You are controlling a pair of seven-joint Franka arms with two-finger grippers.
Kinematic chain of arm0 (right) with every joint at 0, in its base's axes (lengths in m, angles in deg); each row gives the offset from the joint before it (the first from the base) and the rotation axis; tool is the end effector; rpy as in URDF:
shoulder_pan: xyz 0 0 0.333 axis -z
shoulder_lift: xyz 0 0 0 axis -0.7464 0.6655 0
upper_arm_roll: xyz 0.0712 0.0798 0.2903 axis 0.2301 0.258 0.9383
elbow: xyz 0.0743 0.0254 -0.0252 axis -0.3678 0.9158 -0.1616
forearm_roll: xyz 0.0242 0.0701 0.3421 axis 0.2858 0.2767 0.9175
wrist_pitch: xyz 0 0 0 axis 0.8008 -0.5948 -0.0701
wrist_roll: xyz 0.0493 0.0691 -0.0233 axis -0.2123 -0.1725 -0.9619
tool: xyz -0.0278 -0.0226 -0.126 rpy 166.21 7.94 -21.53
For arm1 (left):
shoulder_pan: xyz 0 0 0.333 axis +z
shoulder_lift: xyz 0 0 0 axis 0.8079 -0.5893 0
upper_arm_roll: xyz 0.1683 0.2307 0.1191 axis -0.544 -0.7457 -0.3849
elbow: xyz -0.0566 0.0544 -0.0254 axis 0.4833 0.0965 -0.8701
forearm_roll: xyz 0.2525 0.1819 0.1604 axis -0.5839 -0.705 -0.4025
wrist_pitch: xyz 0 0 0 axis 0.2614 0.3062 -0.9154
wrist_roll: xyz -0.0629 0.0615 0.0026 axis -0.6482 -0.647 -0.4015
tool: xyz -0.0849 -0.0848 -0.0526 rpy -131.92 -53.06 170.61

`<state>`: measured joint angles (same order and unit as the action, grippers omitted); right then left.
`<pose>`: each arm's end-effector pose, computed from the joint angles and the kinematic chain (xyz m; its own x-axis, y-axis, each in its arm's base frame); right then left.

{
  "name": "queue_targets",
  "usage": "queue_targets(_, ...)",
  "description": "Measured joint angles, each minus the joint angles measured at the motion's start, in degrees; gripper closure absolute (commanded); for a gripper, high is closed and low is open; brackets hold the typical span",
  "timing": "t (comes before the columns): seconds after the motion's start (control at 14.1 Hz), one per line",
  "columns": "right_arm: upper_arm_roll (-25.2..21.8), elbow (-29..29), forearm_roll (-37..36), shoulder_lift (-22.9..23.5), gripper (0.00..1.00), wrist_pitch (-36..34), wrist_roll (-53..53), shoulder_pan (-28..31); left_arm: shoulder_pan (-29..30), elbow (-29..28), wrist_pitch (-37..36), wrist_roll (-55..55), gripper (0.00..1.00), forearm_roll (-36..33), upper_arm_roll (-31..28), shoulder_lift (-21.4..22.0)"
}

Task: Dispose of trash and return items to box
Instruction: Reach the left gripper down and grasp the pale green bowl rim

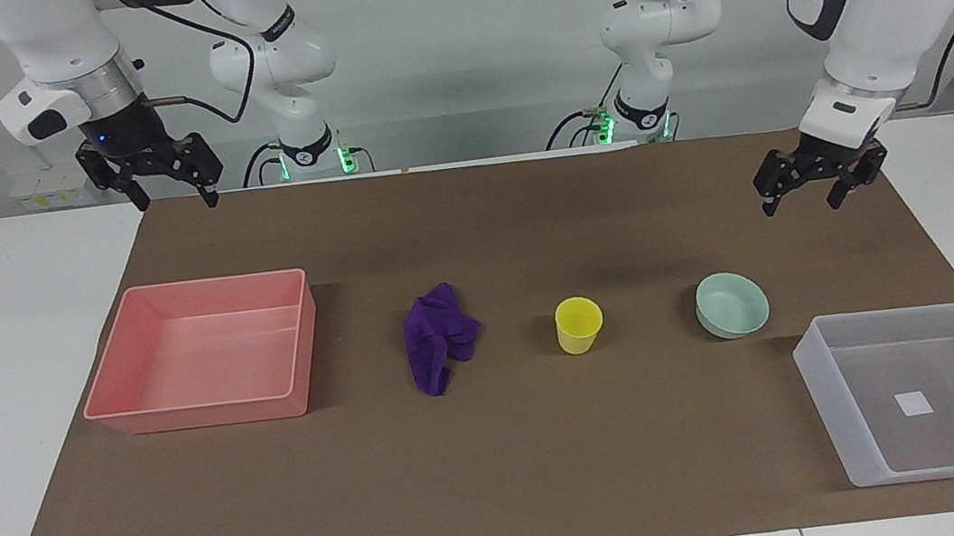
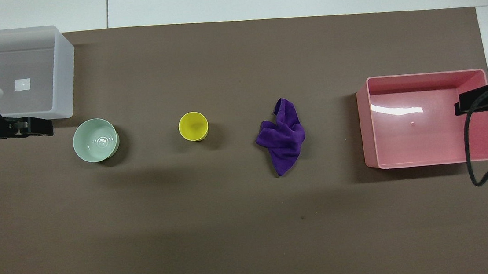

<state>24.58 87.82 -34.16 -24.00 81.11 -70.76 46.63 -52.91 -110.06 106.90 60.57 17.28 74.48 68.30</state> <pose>0.4890 -0.0152 0.6146 0.9953 -0.0940 0.0212 -0.0939 -0.9956 -0.0045 0.5282 -0.0270 0.5103 0.9908 -0.0834 0.1069 -0.0826 -0.9965 -0.0123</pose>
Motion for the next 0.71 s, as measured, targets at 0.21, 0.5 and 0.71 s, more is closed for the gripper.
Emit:
queue_targets(0.21, 0.0, 0.0, 0.0, 0.0, 0.0, 0.0, -0.2, 0.3, 0.0, -6.8, 9.5, 0.0, 0.0, 0.0, 0.0, -1.6)
queue_targets(0.5, 0.0, 0.1, 0.0, 0.0, 0.0, -0.1, -0.2, 0.4, 0.1, -11.9, 19.5, 0.0, 0.0, 0.0, -0.2, -5.7)
queue_targets(0.71, 0.0, 0.2, 0.0, 0.0, 0.0, -0.1, -0.2, 0.4, 0.1, -12.2, 23.1, -0.1, 0.0, 0.0, -0.4, -8.8)
